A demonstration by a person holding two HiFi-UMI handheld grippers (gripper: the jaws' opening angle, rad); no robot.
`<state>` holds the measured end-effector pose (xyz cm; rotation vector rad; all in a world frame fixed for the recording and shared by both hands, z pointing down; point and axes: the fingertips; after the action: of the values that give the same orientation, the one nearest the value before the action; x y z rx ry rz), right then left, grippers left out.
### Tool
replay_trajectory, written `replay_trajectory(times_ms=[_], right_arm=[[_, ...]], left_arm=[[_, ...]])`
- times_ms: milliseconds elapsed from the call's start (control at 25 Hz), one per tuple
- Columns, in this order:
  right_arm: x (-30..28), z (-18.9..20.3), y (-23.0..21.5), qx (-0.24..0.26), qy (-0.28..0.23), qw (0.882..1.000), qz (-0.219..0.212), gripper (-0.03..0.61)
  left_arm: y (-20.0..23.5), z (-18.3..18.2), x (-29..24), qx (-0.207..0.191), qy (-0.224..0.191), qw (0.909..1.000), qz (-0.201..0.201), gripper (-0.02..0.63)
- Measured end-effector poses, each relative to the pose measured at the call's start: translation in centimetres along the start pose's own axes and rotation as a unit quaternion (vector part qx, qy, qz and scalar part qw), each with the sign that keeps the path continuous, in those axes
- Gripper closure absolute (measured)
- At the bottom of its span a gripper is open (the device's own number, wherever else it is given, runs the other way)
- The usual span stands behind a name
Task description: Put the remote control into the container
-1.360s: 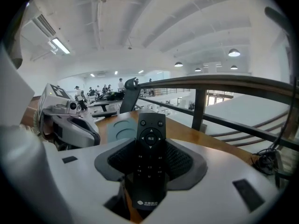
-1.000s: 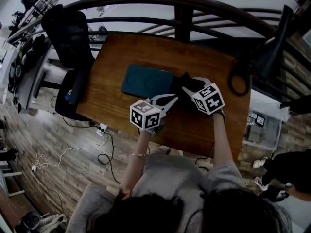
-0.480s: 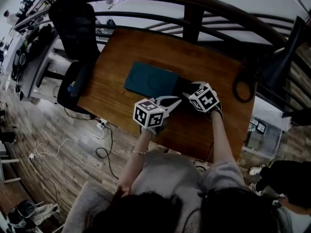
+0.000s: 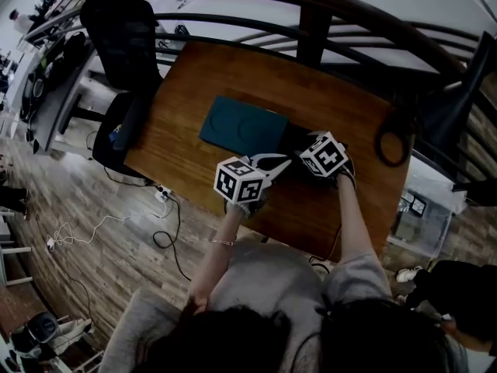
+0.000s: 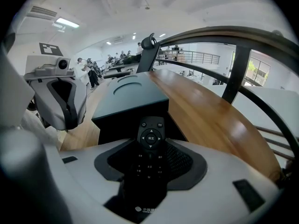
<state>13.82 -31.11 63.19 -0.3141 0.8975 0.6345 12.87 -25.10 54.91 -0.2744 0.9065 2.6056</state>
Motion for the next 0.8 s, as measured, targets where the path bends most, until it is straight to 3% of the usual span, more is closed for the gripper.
replay_trajectory(times_ms=[800], right_arm=[[-0.99,1.0,0.33,0.005,0.038,0.999,-0.004,0.368]], left_arm=[[0.57,0.67,0.32,0.009,0.003,0.9999,-0.012,0.611]])
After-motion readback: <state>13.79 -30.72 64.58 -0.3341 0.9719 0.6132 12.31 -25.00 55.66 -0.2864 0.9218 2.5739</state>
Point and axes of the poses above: the fingertips, and each gripper's own axes: x backward along the fingers, y to its left, z out of its underside, and after that the axes turned 8 degrees about z, right-handed
